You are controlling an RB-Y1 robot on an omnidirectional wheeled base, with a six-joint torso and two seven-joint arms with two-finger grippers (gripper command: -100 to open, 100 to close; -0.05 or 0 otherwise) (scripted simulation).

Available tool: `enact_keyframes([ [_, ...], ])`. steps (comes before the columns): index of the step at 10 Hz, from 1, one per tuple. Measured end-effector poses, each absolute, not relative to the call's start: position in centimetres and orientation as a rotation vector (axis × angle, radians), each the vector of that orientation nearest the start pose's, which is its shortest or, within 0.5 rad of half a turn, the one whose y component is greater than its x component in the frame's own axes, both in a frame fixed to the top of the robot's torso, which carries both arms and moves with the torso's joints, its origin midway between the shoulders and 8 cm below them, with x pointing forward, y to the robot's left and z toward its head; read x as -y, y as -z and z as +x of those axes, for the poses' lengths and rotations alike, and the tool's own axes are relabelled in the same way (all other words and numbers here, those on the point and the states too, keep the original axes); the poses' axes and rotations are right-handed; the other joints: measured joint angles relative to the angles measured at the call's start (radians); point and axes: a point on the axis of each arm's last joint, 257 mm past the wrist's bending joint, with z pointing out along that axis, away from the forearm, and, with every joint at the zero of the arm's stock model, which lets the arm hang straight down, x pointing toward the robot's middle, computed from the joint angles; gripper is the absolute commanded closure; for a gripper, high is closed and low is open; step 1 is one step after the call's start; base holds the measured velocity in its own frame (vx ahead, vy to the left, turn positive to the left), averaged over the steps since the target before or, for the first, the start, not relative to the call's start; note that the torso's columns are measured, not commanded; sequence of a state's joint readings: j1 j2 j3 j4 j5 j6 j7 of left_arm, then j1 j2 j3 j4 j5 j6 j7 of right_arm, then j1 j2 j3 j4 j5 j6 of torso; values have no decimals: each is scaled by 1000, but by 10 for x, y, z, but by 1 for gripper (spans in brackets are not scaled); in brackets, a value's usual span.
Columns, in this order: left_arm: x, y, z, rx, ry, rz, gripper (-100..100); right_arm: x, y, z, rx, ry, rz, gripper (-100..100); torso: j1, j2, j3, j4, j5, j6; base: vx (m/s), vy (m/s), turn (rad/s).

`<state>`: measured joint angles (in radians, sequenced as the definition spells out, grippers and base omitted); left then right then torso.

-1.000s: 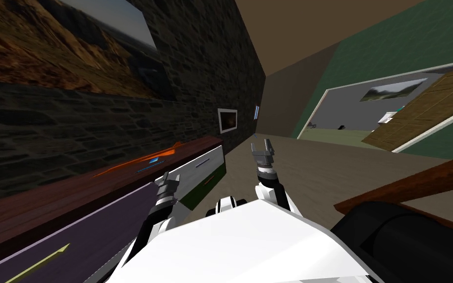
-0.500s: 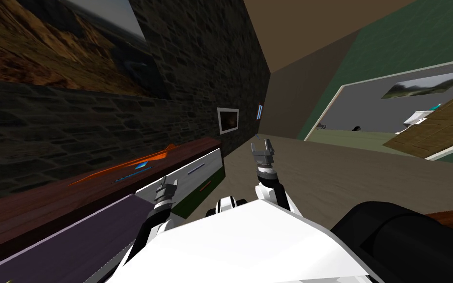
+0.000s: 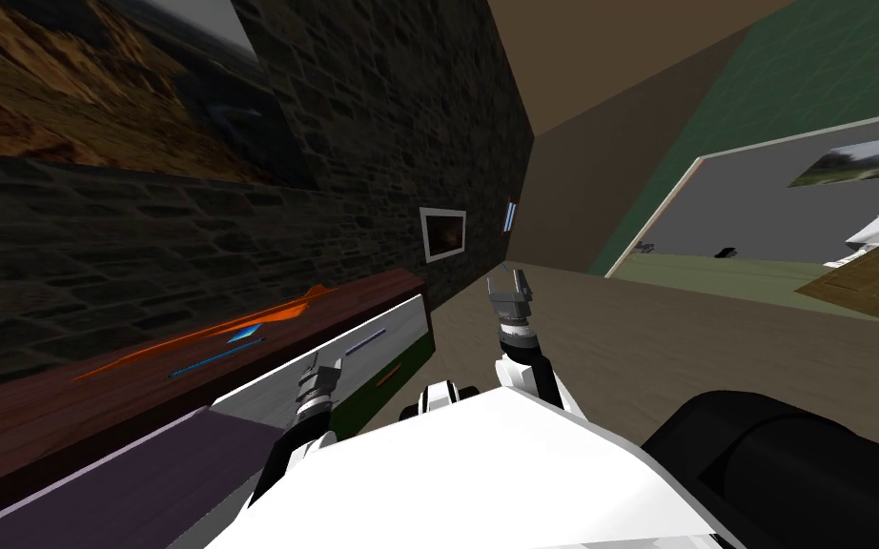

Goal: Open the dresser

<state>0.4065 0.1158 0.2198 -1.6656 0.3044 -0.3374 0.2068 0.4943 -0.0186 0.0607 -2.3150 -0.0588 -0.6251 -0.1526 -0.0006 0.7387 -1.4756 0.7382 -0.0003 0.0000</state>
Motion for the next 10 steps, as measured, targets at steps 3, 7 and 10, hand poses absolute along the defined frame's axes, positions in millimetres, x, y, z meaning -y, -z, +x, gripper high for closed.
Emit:
enact_keyframes([
  [3,-446,275,375,-652,1161,-1512,-100,261,-62,315,-437,-1582,605,0,2,1,1,0,2,3,62,-69,31],
  [7,-434,305,368,-566,1164,-1621,-100,261,-62,315,-437,-1581,605,0,2,0,0,0,1,0,49,-54,20],
  [10,-433,305,368,-565,1164,-1622,100,261,-62,315,-437,-1581,605,0,2,1,0,0,1,0,-23,-16,3],
])
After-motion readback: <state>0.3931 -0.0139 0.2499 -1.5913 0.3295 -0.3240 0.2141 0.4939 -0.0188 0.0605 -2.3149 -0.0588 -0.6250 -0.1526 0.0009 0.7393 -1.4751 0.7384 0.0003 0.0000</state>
